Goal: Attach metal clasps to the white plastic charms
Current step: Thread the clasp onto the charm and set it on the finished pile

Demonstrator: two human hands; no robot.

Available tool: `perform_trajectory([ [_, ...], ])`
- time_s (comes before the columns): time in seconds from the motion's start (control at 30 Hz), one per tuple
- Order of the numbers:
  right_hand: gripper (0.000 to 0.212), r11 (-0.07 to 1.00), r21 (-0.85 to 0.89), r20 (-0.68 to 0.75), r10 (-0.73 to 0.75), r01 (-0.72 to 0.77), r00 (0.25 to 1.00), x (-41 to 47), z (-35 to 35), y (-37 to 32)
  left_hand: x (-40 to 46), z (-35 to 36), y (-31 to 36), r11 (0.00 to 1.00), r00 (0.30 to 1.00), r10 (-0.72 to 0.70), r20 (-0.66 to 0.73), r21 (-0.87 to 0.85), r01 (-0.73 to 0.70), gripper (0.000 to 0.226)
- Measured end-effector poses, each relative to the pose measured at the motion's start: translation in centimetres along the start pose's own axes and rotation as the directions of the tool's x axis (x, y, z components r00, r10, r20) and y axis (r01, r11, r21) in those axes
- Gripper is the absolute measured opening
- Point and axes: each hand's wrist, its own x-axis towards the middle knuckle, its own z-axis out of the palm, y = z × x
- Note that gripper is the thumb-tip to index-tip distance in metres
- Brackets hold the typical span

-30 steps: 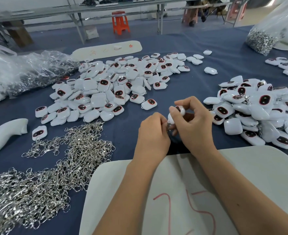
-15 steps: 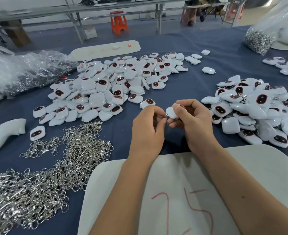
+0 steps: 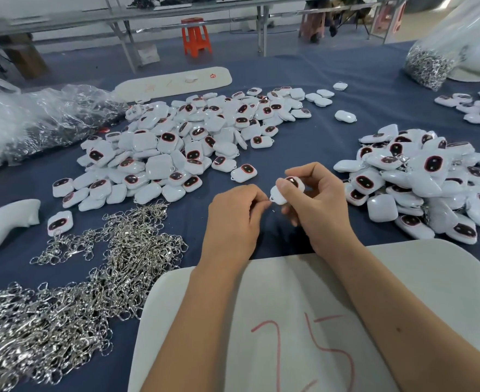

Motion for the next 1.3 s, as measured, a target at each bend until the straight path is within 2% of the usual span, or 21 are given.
perform_trajectory([
  [0.1, 0.019, 0.944, -0.236, 0.069, -0.222, 0.232, 0.973, -0.6, 0.5, -0.1, 0.1, -0.2, 0.2, 0.989, 0.998, -0.051, 0.049, 0.14, 0.044, 0.012],
  [0.17, 0.02, 0.805, -0.42, 0.145, -0.398, 0.42, 0.906, -0.8, 0.9, -0.2, 0.1, -0.1, 0.6, 0.967, 0.993, -0.081, 0.086, 0.247, 0.058, 0.021],
  [0.23, 0.02, 0.673, -0.521, 0.192, -0.507, 0.525, 0.84, -1.1, 1.4, -0.1, 0.0, 0.1, 0.8, 0.952, 0.99, -0.106, 0.095, 0.298, 0.074, 0.021],
  [0.27, 0.02, 0.696, -0.508, 0.169, -0.497, 0.508, 0.851, -1.2, 1.6, 0.0, -0.1, 0.1, 0.8, 0.954, 0.99, -0.118, 0.079, 0.286, 0.091, 0.019],
  [0.3, 0.02, 0.792, -0.429, 0.116, -0.429, 0.434, 0.896, -1.2, 1.6, -0.1, -0.1, 0.2, 0.6, 0.969, 0.989, -0.138, 0.044, 0.214, 0.126, 0.016],
  [0.37, 0.019, 0.969, -0.135, 0.009, -0.209, 0.208, 0.978, -1.0, 1.4, -0.3, -0.2, 0.2, 0.6, 0.982, 0.982, -0.183, -0.043, -0.066, 0.18, 0.01],
  [0.4, 0.017, 0.993, -0.001, -0.011, -0.117, 0.117, 0.993, -0.9, 1.2, -0.5, -0.2, 0.2, 0.8, 0.965, 0.977, -0.194, -0.084, -0.195, 0.174, 0.009],
  [0.47, 0.014, 0.986, 0.165, -0.005, 0.005, -0.004, 1.0, -0.5, 0.7, -0.8, 0.1, 0.3, 0.9, 0.914, 0.968, -0.226, -0.113, -0.369, 0.17, 0.01],
  [0.6, 0.015, 0.914, 0.37, 0.119, 0.128, -0.164, 0.985, -0.2, 0.4, -0.9, 0.4, 0.8, 0.9, 0.725, 0.939, -0.343, 0.021, -0.63, 0.279, 0.017],
  [0.73, 0.026, 0.881, 0.42, 0.171, 0.161, -0.22, 0.972, -0.1, 0.3, -0.9, 0.4, 1.1, 1.0, 0.522, 0.869, -0.485, 0.1, -0.764, 0.379, 0.023],
  [0.8, 0.029, 0.878, 0.421, 0.192, 0.158, -0.227, 0.968, -0.1, 0.3, -0.8, 0.5, 1.2, 1.0, 0.475, 0.852, -0.515, 0.089, -0.798, 0.371, 0.022],
  [0.87, 0.028, 0.885, 0.411, 0.199, 0.147, -0.219, 0.969, -0.1, 0.4, -0.8, 0.5, 1.2, 1.1, 0.474, 0.831, -0.556, 0.027, -0.811, 0.343, 0.017],
  [0.93, 0.027, 0.902, 0.381, 0.202, 0.133, -0.203, 0.97, -0.1, 0.4, -0.7, 0.5, 1.3, 1.0, 0.54, 0.813, -0.577, -0.073, -0.782, 0.313, 0.017],
  [1.0, 0.029, 0.92, 0.344, 0.203, 0.124, -0.189, 0.971, -0.1, 0.4, -0.6, 0.5, 1.1, 0.8, 0.675, 0.827, -0.53, -0.188, -0.683, 0.278, 0.021],
  [1.1, 0.032, 0.947, 0.285, 0.19, 0.096, -0.148, 0.977, -0.2, 0.5, -0.5, 0.4, 0.5, 0.4, 0.904, 0.902, -0.315, -0.293, -0.381, 0.192, 0.023],
  [1.2, 0.034, 0.979, 0.193, 0.175, 0.039, -0.073, 0.984, -0.5, 0.5, -0.3, 0.3, 0.0, 0.2, 0.992, 0.968, -0.104, -0.228, -0.094, 0.085, 0.019],
  [1.3, 0.037, 0.996, 0.085, 0.159, -0.011, -0.002, 0.987, -0.7, 0.7, -0.1, 0.4, -0.1, 0.4, 0.99, 0.991, -0.004, -0.131, 0.138, 0.022, 0.02],
])
